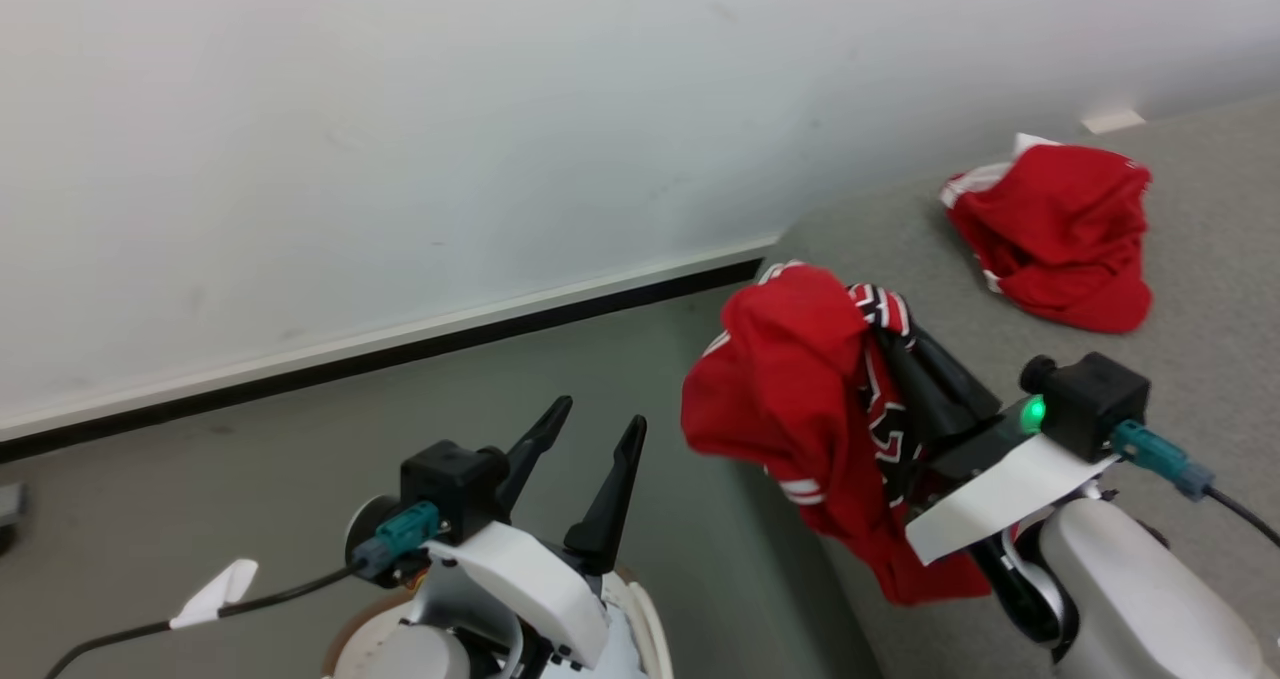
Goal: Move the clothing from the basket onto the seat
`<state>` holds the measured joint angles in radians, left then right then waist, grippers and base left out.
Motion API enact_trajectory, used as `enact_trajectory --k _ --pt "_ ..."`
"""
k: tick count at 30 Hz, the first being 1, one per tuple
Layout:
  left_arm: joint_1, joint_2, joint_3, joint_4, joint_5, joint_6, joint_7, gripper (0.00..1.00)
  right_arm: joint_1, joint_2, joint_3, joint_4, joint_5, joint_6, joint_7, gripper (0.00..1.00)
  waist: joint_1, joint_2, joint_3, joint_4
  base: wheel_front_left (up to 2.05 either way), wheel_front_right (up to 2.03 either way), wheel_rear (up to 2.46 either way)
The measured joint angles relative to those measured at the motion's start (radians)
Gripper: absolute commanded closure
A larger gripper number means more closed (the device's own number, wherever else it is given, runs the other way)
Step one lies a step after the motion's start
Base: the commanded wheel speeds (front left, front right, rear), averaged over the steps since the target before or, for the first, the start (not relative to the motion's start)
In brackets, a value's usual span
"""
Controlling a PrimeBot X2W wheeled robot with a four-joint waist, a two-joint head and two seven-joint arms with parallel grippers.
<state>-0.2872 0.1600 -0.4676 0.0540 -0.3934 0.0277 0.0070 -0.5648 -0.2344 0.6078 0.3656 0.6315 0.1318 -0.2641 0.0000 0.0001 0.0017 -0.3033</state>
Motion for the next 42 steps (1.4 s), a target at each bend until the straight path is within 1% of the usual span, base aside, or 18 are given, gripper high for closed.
enact_trajectory --k 5,11,17,21,25,28,31,34,37,39,40,41,42 --pt "-0.005 -0.002 -0.015 0.002 0.002 -0.001 0.000 0.00 0.029 -0.035 -0.076 -0.047 -0.026 0.000 0.000 1.00 0.0000 0.0000 0.032 -0.072 0.00 0.00 0.00" --pt "-0.044 -0.006 -0.040 0.005 0.013 -0.018 0.005 0.00 0.058 -0.060 -0.162 -0.100 -0.050 0.000 0.000 1.00 0.0000 0.0000 0.101 -0.123 0.00 0.00 0.00" --pt "-0.099 -0.016 -0.073 0.006 0.029 -0.038 0.014 0.00 0.065 -0.089 -0.250 -0.118 -0.071 0.000 0.000 1.00 0.0000 0.0000 0.187 -0.140 0.00 0.00 0.00" --pt "-0.138 -0.009 -0.089 0.004 0.040 -0.059 0.032 0.00 -0.020 -0.108 -0.339 -0.091 -0.095 0.000 0.000 1.00 0.0001 0.0000 0.259 -0.137 0.00 0.00 0.00" --pt "-0.207 -0.002 -0.102 -0.005 0.065 -0.077 0.049 0.00 -0.145 -0.157 -0.430 -0.045 -0.112 0.000 0.000 1.00 0.0002 0.0000 0.350 -0.119 0.00 0.00 0.00" --pt "-0.258 -0.001 -0.113 -0.019 0.073 -0.093 0.047 0.00 -0.256 -0.216 -0.494 0.008 -0.120 0.000 0.000 1.00 0.0002 0.0000 0.425 -0.096 0.00 0.00 0.00" --pt "-0.306 0.005 -0.120 -0.026 0.082 -0.109 0.039 0.00 -0.368 -0.273 -0.576 0.103 -0.121 0.000 0.000 1.00 0.0003 0.0000 0.503 -0.069 0.00 0.00 0.00" --pt "-0.348 0.009 -0.130 -0.038 0.085 -0.122 0.013 0.00 -0.468 -0.327 -0.661 0.208 -0.158 0.000 -0.001 1.00 0.0003 0.0000 0.578 -0.038 0.00 0.00 0.00" --pt "-0.374 0.006 -0.151 -0.038 0.085 -0.134 -0.029 0.00 -0.511 -0.354 -0.741 0.327 -0.232 0.000 0.000 1.00 0.0003 0.0000 0.641 0.001 0.00 0.00 0.00" --pt "-0.381 0.006 -0.159 -0.028 0.085 -0.139 -0.051 0.00 -0.516 -0.353 -0.795 0.396 -0.282 0.000 0.000 1.00 0.0002 0.0000 0.668 0.034 0.00 0.00 0.00" --pt "-0.385 0.005 -0.162 -0.022 0.085 -0.141 -0.065 0.00 -0.517 -0.346 -0.832 0.428 -0.297 0.000 0.000 0.88 0.0002 0.0000 0.679 0.050 0.00 0.00 0.00" --pt "-0.387 0.004 -0.162 -0.015 0.083 -0.141 -0.081 0.00 -0.516 -0.331 -0.863 0.450 -0.312 0.000 -0.001 0.67 0.0002 0.0000 0.688 0.065 0.00 0.00 0.00" --pt "-0.387 0.003 -0.162 -0.008 0.081 -0.142 -0.091 0.00 -0.509 -0.311 -0.891 0.470 -0.331 0.000 -0.001 0.42 0.0002 0.0000 0.696 0.079 0.00 0.00 0.00"
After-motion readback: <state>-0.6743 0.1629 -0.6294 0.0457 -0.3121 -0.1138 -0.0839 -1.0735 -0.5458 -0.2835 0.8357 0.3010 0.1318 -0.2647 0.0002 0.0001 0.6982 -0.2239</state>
